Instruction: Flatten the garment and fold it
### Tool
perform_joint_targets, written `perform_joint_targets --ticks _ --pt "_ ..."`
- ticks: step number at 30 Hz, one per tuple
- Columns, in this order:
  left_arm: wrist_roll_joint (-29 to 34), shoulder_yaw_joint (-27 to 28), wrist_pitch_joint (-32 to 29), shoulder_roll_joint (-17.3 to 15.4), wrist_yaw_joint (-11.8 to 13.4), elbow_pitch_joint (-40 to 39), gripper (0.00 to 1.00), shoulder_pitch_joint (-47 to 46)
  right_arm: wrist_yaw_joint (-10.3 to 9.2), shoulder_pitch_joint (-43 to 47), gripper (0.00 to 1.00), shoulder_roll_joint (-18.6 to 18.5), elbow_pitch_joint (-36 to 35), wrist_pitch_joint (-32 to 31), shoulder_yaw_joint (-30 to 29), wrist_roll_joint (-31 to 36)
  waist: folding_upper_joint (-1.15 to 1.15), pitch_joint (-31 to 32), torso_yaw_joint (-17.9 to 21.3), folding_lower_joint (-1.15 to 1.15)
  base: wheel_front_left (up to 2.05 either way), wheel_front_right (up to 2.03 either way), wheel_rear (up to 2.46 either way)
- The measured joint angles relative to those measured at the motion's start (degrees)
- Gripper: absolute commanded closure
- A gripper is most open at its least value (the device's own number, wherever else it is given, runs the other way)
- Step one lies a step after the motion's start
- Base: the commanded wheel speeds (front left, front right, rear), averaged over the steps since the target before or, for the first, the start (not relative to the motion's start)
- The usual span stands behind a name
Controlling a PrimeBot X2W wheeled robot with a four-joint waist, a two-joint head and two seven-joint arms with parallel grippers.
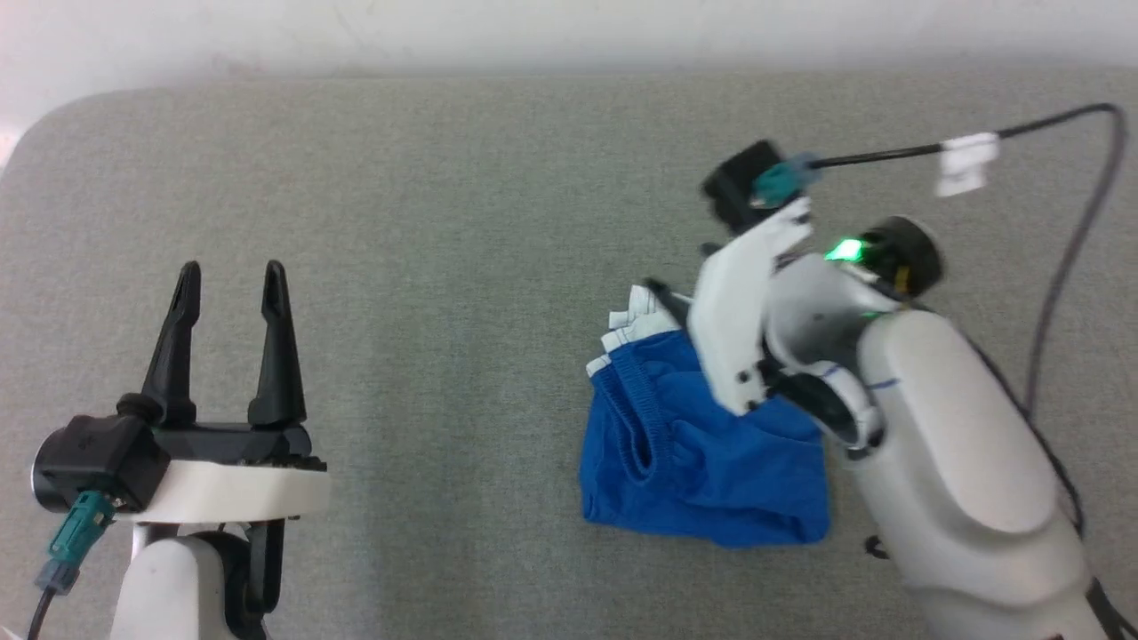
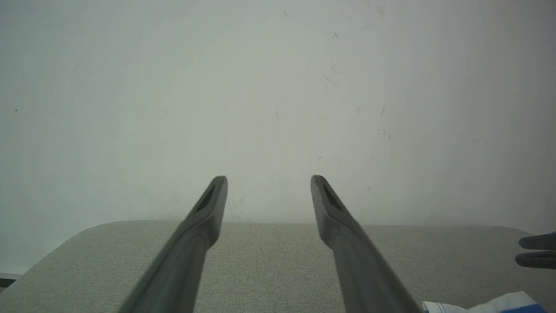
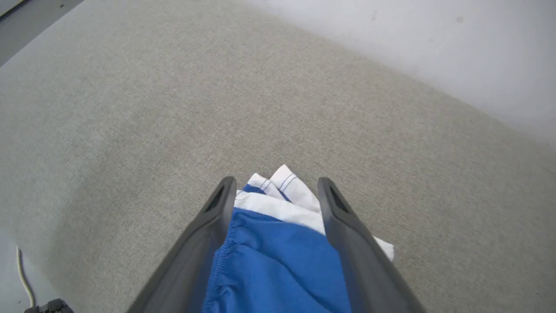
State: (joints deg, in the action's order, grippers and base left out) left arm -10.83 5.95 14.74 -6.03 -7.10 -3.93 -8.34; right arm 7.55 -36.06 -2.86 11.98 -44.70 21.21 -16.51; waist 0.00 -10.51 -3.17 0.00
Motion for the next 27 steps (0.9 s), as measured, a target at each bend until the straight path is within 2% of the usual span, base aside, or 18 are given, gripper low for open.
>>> perform_joint_targets --ticks 5,7,11,17,27 --pt "0.11 0.30 0.00 -0.07 0.00 -0.37 0.00 0.02 -0.01 7.09 0.00 -0.08 -5.28 -2.00 -10.10 6.43 0.00 0.35 1.18 0.00 0.00 0.00 0.00" --pt "0.19 0.26 0.00 -0.11 0.00 -0.42 0.00 0.02 -0.01 10.18 0.00 -0.19 -6.42 -3.15 -13.01 9.90 0.00 0.31 1.41 0.00 0.00 0.00 0.00" --pt "0.23 0.27 -0.01 -0.15 0.00 -0.43 0.00 0.03 -0.01 15.91 0.00 -0.21 -7.23 -4.68 -16.70 12.55 0.00 0.14 1.37 0.00 0.00 0.00 0.00" --pt "0.23 0.24 0.00 -0.19 0.00 -0.41 0.00 0.03 -0.01 20.20 0.00 -0.20 -5.01 -1.88 -16.23 10.58 0.00 -0.22 0.81 0.00 0.00 0.00 0.00" --pt "0.23 0.10 -0.01 -0.24 0.00 -0.35 0.00 0.02 -0.01 18.16 0.00 -0.14 6.34 6.35 -12.88 9.49 0.00 -1.01 0.18 -0.01 0.00 0.00 0.00"
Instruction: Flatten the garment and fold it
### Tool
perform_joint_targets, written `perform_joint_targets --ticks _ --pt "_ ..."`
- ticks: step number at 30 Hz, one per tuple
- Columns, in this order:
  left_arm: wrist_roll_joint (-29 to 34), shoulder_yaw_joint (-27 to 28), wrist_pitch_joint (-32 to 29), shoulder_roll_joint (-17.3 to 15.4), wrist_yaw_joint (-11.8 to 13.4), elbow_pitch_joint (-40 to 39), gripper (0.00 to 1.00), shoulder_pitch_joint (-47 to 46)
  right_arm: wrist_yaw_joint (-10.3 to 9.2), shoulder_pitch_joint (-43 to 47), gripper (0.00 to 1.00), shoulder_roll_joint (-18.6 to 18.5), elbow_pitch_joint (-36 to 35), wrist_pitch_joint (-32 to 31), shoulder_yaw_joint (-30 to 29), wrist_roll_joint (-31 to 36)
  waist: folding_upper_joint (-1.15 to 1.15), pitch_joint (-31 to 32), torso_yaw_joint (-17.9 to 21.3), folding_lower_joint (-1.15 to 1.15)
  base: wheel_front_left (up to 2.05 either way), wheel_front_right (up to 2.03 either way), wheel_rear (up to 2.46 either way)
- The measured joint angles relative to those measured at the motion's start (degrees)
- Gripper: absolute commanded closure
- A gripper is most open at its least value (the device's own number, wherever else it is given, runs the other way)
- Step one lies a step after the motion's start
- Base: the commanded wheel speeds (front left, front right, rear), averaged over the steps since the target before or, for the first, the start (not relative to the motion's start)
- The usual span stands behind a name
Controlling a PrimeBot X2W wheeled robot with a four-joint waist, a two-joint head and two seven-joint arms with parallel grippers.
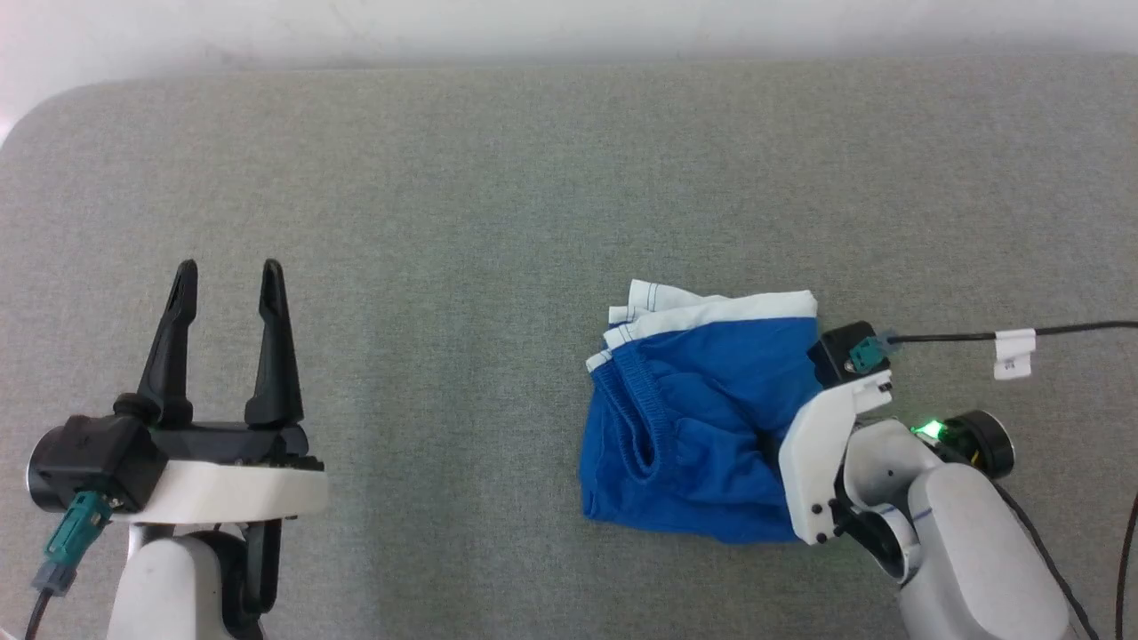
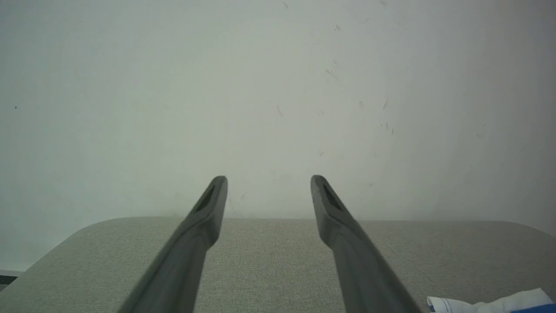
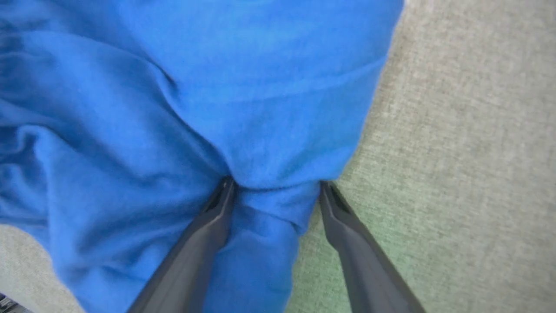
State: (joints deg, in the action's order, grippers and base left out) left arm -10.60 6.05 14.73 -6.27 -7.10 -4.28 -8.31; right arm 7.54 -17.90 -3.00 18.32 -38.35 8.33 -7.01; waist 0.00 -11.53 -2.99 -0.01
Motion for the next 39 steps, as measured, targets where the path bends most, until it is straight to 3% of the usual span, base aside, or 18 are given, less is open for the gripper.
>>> perform_joint_targets --ticks 3,4,5,6,14,20,26,32,39 --pt "0.00 0.02 0.01 -0.01 0.00 0.04 0.00 -0.01 0.00 -1.91 0.00 -0.04 3.14 0.82 0.96 0.10 0.00 -0.19 -0.16 0.00 0.00 0.00 0.00" --pt "0.00 -0.01 0.01 -0.01 0.00 0.04 0.00 -0.01 0.00 -2.47 0.67 -0.08 3.87 0.97 1.14 0.09 0.00 -0.27 -0.22 0.00 0.00 0.00 0.00" --pt "0.00 -0.05 0.00 -0.01 0.00 0.04 0.00 -0.01 0.00 -2.98 0.96 -0.11 4.47 1.34 1.35 0.08 0.00 -0.32 -0.26 0.00 0.00 0.00 0.00" --pt "0.00 -0.07 0.01 -0.01 0.00 0.04 0.00 -0.01 0.00 -3.34 1.00 -0.15 4.94 1.67 1.52 0.08 0.00 -0.34 -0.25 0.00 0.00 0.00 0.00" --pt "0.00 0.58 0.01 0.10 0.00 -0.69 0.00 0.04 0.03 -4.87 1.00 -0.93 4.45 2.57 7.72 2.45 0.00 -0.41 1.58 0.01 0.00 0.00 0.00" --pt "0.00 2.76 0.01 0.04 0.00 -2.79 0.00 0.80 0.09 -8.04 1.00 -9.26 1.11 1.52 18.45 0.04 0.00 -0.95 6.16 0.01 0.00 0.00 0.00" --pt "0.07 4.25 0.01 -0.80 0.00 -5.08 0.00 0.87 0.09 -15.17 1.00 -17.53 0.04 2.26 23.50 -4.16 0.00 -2.89 12.60 0.02 0.00 0.00 0.00" --pt "0.60 4.72 0.01 -3.31 -0.01 -7.58 0.00 0.65 0.07 -21.67 1.00 -21.99 2.04 5.55 22.45 -5.92 0.00 -6.79 17.89 0.02 0.00 0.00 0.00" --pt "0.60 4.97 0.01 -6.76 -0.01 -9.71 0.00 -1.01 0.08 -25.79 1.00 -23.90 6.34 9.31 15.21 -4.72 0.00 -13.67 20.77 0.03 0.00 0.00 0.00"
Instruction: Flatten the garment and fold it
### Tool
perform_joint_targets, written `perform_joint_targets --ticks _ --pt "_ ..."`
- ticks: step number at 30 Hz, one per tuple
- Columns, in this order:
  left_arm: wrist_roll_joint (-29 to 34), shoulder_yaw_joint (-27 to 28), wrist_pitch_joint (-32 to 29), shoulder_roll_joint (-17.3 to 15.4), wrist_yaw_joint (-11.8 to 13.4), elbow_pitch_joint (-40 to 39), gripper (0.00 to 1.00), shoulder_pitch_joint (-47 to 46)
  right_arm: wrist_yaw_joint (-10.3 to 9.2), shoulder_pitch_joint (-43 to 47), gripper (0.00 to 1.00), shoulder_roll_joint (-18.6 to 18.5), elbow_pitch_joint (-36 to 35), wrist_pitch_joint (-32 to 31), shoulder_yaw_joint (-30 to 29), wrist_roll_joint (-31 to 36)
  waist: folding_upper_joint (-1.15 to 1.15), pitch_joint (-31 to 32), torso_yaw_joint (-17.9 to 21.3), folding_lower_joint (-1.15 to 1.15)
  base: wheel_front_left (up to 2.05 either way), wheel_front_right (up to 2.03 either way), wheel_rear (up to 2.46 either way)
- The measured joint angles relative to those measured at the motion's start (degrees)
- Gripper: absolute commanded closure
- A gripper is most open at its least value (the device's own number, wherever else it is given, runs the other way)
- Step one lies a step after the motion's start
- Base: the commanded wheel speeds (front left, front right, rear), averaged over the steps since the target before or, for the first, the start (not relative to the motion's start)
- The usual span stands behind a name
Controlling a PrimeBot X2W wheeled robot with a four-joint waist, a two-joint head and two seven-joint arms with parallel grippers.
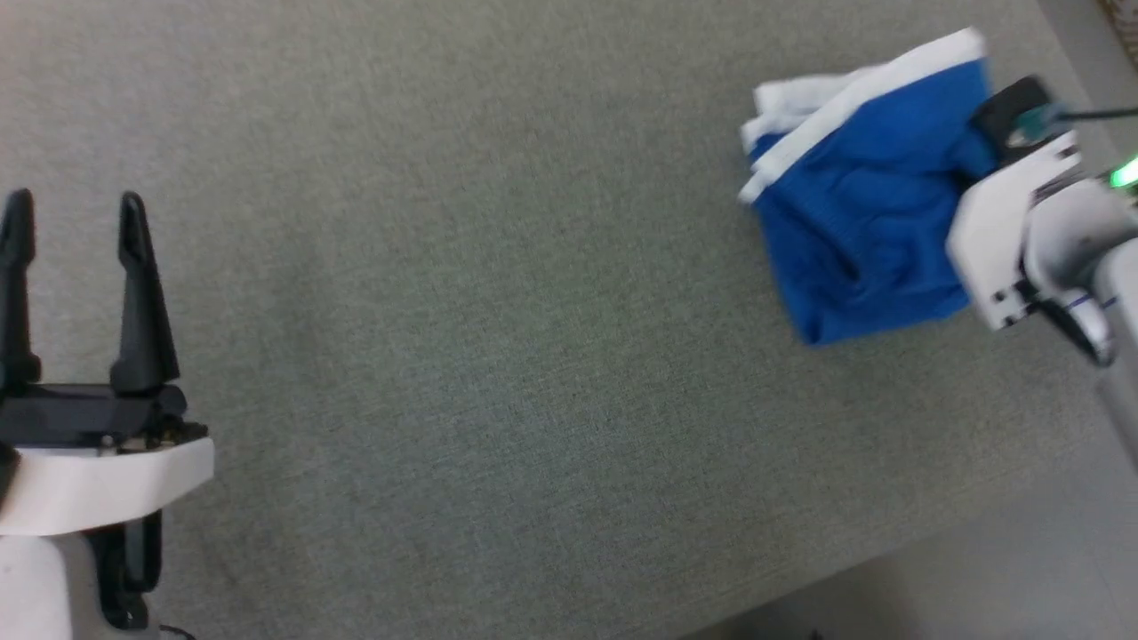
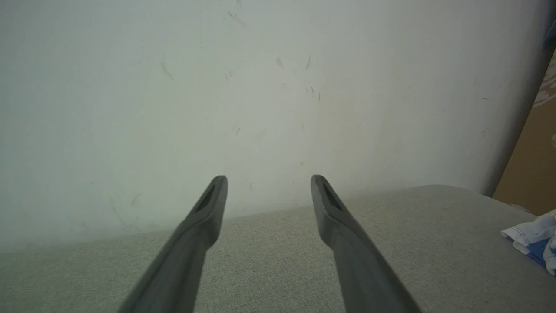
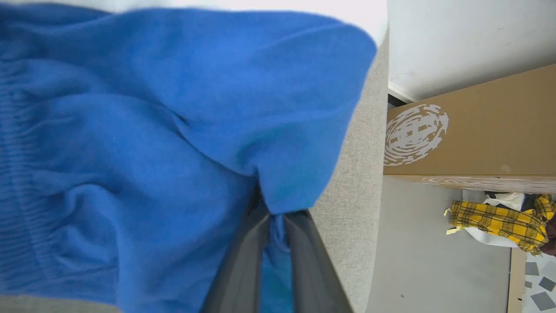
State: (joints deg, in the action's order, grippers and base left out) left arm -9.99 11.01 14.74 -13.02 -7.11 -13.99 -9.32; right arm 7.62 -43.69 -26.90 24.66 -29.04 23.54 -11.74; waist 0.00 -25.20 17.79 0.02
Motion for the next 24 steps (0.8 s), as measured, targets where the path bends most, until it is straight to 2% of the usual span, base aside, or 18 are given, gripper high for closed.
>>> perform_joint_targets --ticks 7,14,15,16,24 --pt "-0.03 0.71 0.00 -2.13 0.00 -1.12 0.00 -0.46 0.00 -2.31 1.00 -2.64 3.59 2.12 -10.01 4.55 0.00 -6.40 0.60 0.00 0.00 0.00 0.00" --pt "-0.29 0.86 0.00 -3.05 0.00 -1.72 0.00 -0.44 0.01 -2.92 1.00 -3.26 4.99 4.25 -19.56 9.12 0.00 -10.03 -0.22 -0.01 0.00 0.00 0.00" --pt "-0.29 0.84 0.00 -3.08 0.00 -1.75 0.00 -0.44 0.00 -2.93 0.62 -3.27 4.94 4.86 -20.59 9.80 0.00 -10.28 -0.46 -0.01 0.00 0.00 0.00" --pt "-0.29 0.79 -0.01 -3.09 0.00 -1.75 0.00 -0.44 0.00 -2.93 0.00 -3.12 4.89 5.56 -21.93 10.43 0.00 -10.47 -0.72 -0.01 0.00 0.00 0.00" --pt "-0.53 0.48 0.00 -2.66 0.00 -0.71 0.00 -0.44 0.00 -2.91 0.00 -2.13 3.76 9.39 -28.32 12.59 0.00 -9.16 -1.76 -0.02 0.00 0.00 0.00"
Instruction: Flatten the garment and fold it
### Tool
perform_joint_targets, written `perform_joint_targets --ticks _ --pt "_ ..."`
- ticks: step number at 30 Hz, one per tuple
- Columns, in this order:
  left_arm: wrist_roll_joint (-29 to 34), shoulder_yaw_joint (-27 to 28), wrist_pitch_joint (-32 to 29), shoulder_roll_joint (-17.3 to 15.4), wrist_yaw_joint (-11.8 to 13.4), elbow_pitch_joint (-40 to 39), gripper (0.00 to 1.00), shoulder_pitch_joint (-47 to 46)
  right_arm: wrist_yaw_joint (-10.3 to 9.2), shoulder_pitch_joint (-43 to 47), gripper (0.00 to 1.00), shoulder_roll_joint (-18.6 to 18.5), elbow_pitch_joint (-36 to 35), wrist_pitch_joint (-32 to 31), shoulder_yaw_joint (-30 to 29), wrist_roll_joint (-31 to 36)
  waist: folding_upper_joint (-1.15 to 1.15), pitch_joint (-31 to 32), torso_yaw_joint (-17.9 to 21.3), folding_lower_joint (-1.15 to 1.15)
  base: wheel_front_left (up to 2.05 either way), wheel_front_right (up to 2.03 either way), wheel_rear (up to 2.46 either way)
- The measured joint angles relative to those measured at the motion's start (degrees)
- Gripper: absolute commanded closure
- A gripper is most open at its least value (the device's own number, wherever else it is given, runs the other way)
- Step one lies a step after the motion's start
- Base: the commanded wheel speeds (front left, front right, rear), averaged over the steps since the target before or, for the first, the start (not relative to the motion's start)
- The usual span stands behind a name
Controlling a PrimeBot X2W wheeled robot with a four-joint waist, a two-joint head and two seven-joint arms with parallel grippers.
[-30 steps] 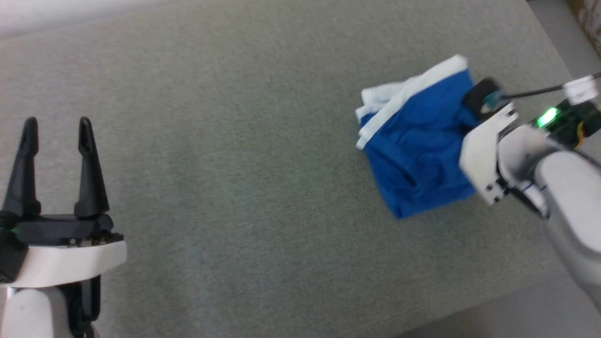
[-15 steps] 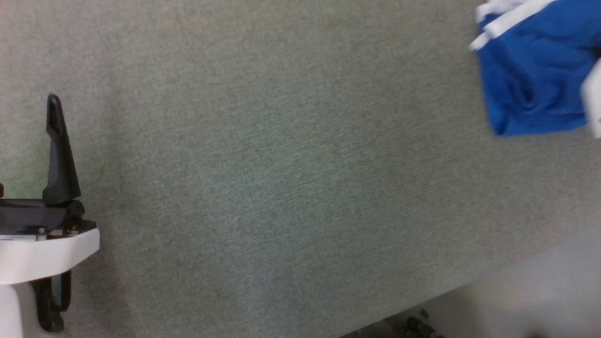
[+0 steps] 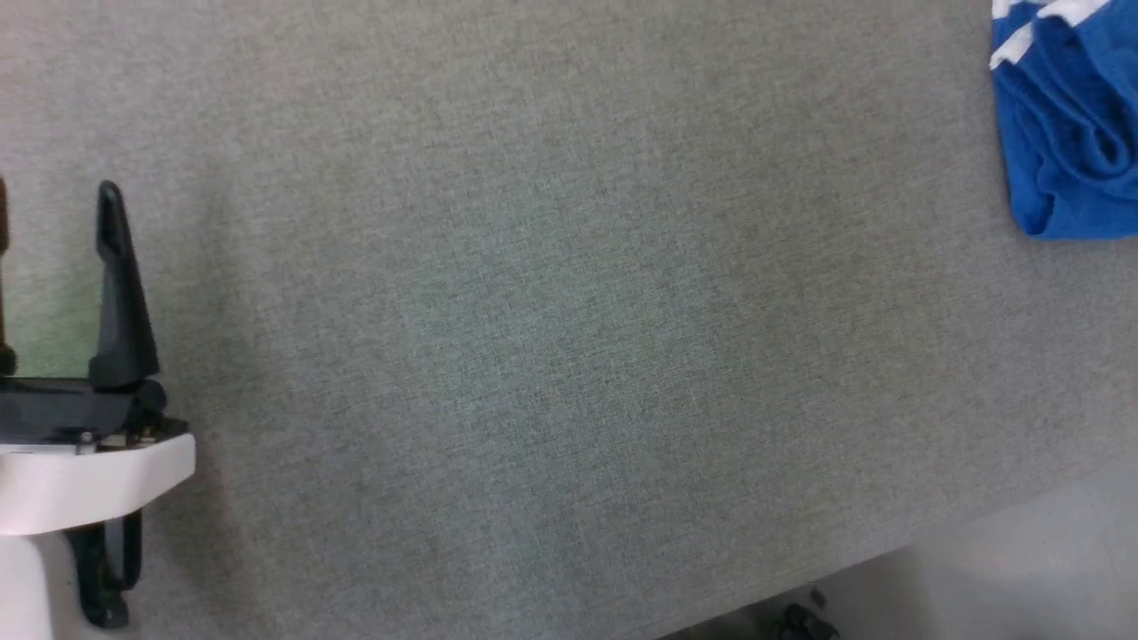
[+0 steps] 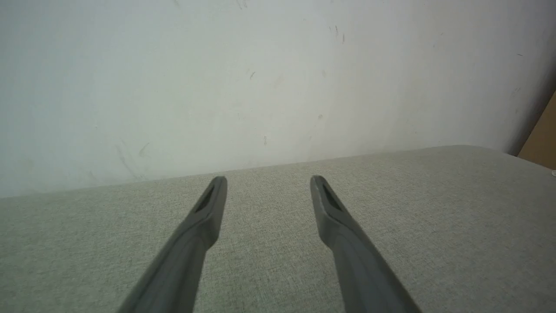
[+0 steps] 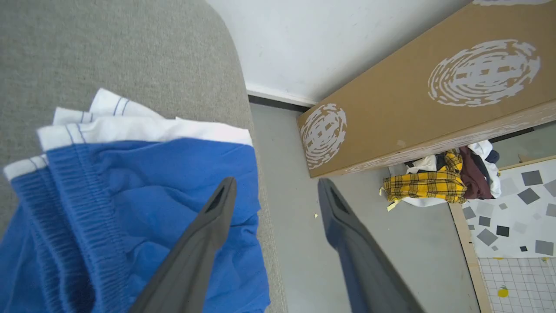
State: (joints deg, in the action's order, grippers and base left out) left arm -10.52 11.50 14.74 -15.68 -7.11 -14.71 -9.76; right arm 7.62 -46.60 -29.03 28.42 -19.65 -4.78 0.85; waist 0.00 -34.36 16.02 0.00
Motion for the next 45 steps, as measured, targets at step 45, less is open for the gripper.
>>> perform_joint_targets --ticks 45 --pt "1.43 -3.92 0.00 12.44 4.72 19.52 0.00 -0.15 -0.08 33.66 0.00 26.01 -25.43 34.33 -0.53 -17.40 0.00 29.35 -20.30 -0.01 0.00 0.00 0.00"
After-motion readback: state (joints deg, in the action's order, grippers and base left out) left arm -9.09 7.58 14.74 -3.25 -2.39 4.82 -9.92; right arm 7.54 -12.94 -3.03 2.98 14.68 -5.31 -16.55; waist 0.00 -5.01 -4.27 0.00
